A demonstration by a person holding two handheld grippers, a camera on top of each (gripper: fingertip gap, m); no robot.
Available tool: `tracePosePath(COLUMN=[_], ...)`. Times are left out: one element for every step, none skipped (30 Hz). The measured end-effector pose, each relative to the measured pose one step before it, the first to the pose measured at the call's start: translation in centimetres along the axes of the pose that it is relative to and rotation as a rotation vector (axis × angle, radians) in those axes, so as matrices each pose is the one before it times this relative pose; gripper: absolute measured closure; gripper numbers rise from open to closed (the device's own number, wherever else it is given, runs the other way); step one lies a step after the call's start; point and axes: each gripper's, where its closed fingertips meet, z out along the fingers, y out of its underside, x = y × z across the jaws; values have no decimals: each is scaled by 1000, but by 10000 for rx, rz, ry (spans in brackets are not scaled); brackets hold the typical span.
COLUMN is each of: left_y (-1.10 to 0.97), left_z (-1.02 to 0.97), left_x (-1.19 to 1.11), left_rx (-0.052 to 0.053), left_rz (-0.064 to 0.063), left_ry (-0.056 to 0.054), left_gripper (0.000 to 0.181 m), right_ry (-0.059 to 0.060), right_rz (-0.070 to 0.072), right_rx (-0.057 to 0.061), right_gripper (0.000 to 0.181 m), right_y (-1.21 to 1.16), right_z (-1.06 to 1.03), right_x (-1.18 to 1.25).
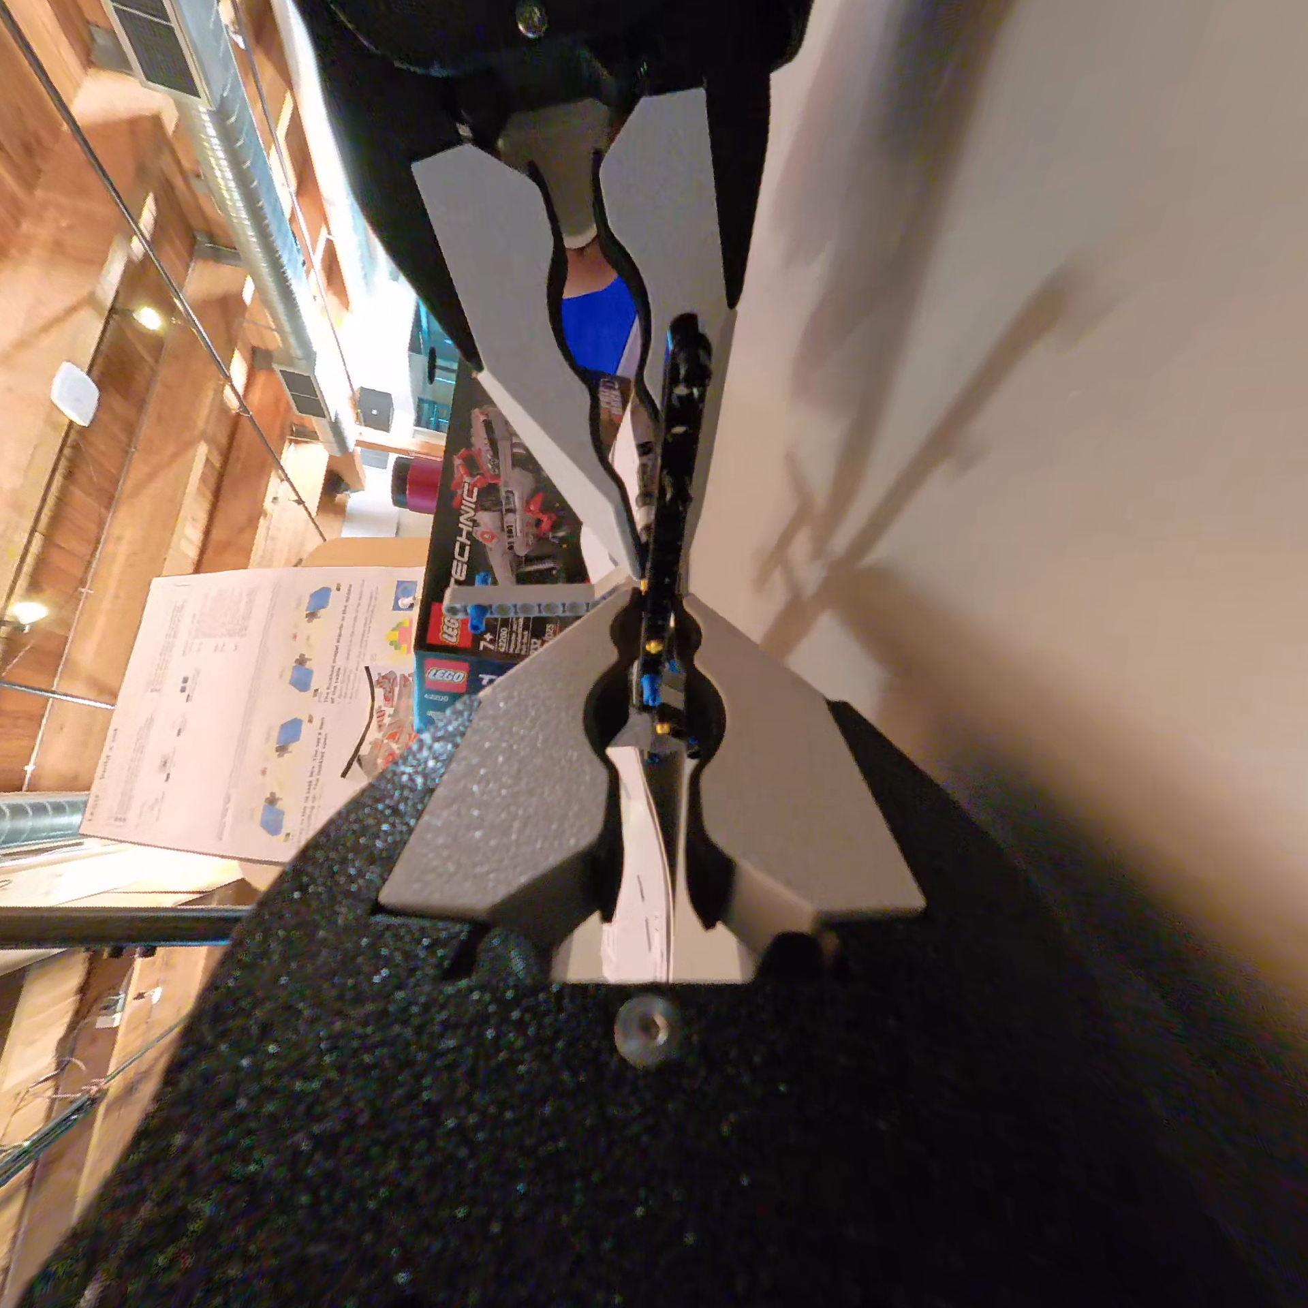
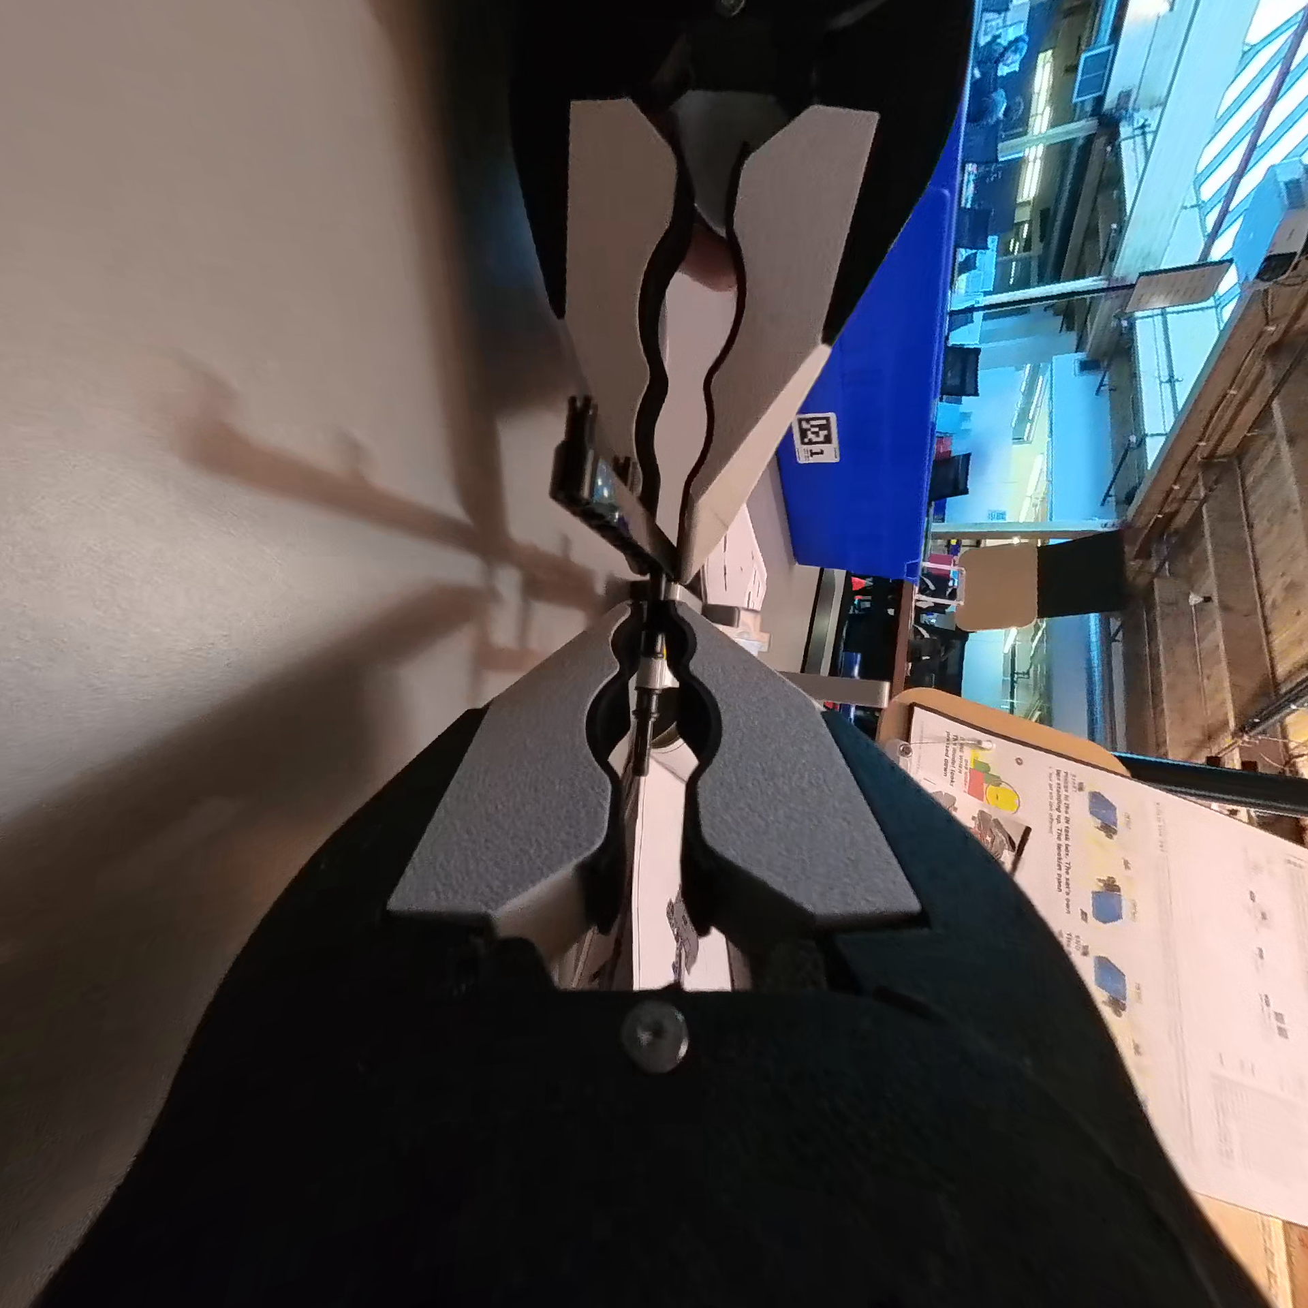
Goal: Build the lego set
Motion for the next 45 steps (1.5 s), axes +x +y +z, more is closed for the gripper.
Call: tracePosePath(left_y=[56,39,-1,-4,14,8,2,27,49,64,71,65,54,28,36,11,-14,-39,8,46,66,46,43,17,29,59,32,19,35,36,18,-6,-29,-51,-76,-118,-132,-81,8,26,28,43,15,5,-2], left_z=[26,31,27,51,55,55,37,21,-6,-28,-32,-33,-33,-8,7,6,15,2,7,0,-10,-7,-17,-16,-26,19,37,29,35,26,-1,-23,-45,-58,-79,-88,-81,-52,-23,0,26,40,36,39,60], left_x=[-20,-88,-90,-20,2,-22,-6,-42,-94,-37,-40,-52,-12,3,-9,4,31,35,32,-11,12,33,10,5,43,88,75,64,40,-24,-51,-19,2,56,72,51,146,126,-2,-62,-16,35,34,5,-6], left_rx=[-35,-16,5,13,4,5,12,6,2,14,9,4,13,15,7,14,35,39,16,-1,17,25,18,13,0,-16,-5,13,18,30,39,14,1,-4,-10,2,33,23,-24,-35,-17,-9,-11,-30,-23], left_rz=[19,-50,-33,-20,-28,-9,-31,-85,-97,-80,-86,-99,-81,-43,-6,-4,-32,-34,-17,-49,-84,-115,-128,-43,84,92,-20,-65,-38,-68,-90,-33,32,103,177,149,22,-31,68,109,0,-76,-29,-7,-49], left_ry=[-27,-72,-62,-2,5,-27,2,-11,-38,0,-4,-14,9,6,-5,8,22,25,21,2,34,47,45,29,31,38,33,34,6,-35,-40,-22,-28,-27,-35,-32,49,46,-29,-47,1,31,39,28,10], left_gripper=[176,176,176,176,176,176,176,176,176,176,176,176,176,176,176,176,176,176,176,176,176,175,175,175,175,175,175,175,175,175,175,175,174,174,172,171,170,170,171,174,175,175,175,175,176], right_ry=[41,103,154,88,88,137,61,50,37,26,19,14,-102,-149,-47,36,-34,-49,95,102,-37,-44,-10,15,-1,-28,36,-7,-37,3,79,33,-2,-2,3,20,4,-16,9,-2,-22,9,5,-16,8], right_rz=[9,-26,-56,-11,107,115,19,2,27,97,192,241,180,25,-113,-148,-132,-106,-97,-98,-18,75,62,-27,-101,-83,-52,-22,35,30,-124,-31,118,63,-33,-56,-16,24,-4,-59,-35,-36,-55,2,18], right_rx=[2,36,97,171,166,131,66,-22,-112,-104,0,32,14,-18,-27,-40,-83,-112,-73,-90,-76,-31,0,-27,-71,-91,-55,-11,2,-10,-2,6,28,44,-15,-47,-11,31,13,8,-9,-43,-25,-22,-42], right_gripper=[179,179,180,179,177,171,165,162,158,155,155,155,155,157,160,164,167,173,176,177,177,177,178,178,178,178,178,178,178,177,177,177,177,177,177,177,177,177,177,178,178,177,177,177,177], right_y=[10,3,-76,-189,-165,-101,-4,140,352,376,261,230,204,137,37,-21,21,72,4,23,-4,-22,-39,-50,-61,-2,44,37,29,80,44,-13,-46,-59,49,96,46,-13,-16,-28,-16,52,29,23,53], right_z=[72,38,-7,-41,8,16,-24,-55,-111,-195,-231,-181,-68,22,62,111,152,155,96,53,31,19,9,-5,2,49,41,6,4,23,-12,-25,-54,-69,-38,-27,-36,-27,-13,-11,-2,6,-17,-26,-27], right_x=[19,101,189,84,96,165,54,89,120,183,205,164,-68,-223,-155,-56,-162,-143,106,169,3,9,14,16,-11,-92,-30,-51,-37,-4,70,56,25,-9,-32,-23,-11,-9,18,-15,-64,-37,-21,-29,21])
